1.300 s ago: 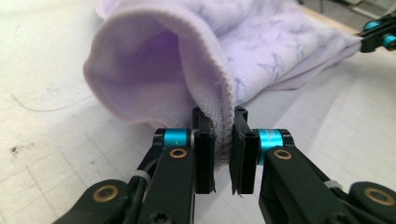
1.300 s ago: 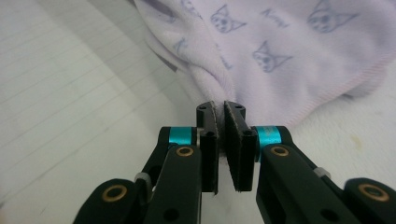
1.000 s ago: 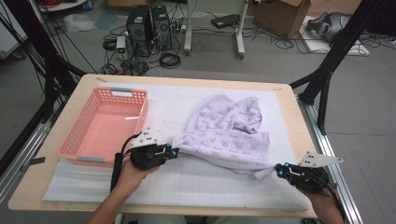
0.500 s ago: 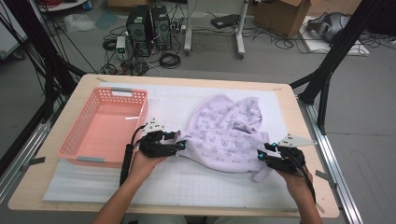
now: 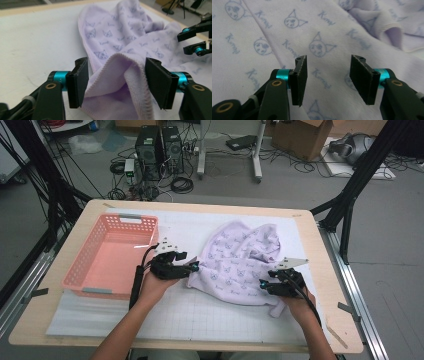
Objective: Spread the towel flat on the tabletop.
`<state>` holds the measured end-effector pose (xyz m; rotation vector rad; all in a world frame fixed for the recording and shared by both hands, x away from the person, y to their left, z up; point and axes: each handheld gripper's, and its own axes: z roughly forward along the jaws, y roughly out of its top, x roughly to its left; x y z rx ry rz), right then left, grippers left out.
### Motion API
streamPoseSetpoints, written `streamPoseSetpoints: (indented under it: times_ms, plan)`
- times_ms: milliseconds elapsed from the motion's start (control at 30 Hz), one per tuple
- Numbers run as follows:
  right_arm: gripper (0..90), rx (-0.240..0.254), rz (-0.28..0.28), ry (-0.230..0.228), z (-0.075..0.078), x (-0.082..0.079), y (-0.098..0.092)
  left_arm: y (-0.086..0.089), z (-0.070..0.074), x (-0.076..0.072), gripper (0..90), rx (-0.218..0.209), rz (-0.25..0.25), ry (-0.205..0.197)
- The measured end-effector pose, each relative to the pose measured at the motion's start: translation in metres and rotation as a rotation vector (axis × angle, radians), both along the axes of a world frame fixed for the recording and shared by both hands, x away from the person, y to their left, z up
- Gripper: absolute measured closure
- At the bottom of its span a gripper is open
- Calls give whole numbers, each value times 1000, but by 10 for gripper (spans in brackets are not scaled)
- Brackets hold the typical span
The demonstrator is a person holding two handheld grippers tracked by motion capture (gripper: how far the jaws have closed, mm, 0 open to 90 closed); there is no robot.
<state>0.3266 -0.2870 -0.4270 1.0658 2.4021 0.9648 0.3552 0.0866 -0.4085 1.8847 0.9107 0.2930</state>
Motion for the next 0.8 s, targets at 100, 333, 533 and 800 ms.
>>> streamPoseSetpoints:
  times_ms: [100, 333, 533, 800]
  plan:
    - [464, -29, 19, 20, -6, 5, 10, -16, -14, 7, 353, 83, -40, 28]
    - [692, -55, 9, 3, -9, 11, 19, -35, -29, 15, 348, 99, -55, 68]
    - [853, 10, 5, 14, -6, 25, 9, -43, -25, 15, 718, 127, -134, 25]
    - [857, -42, -87, -109, 10, 62, 17, -19, -26, 34, 765, 49, 73, -76]
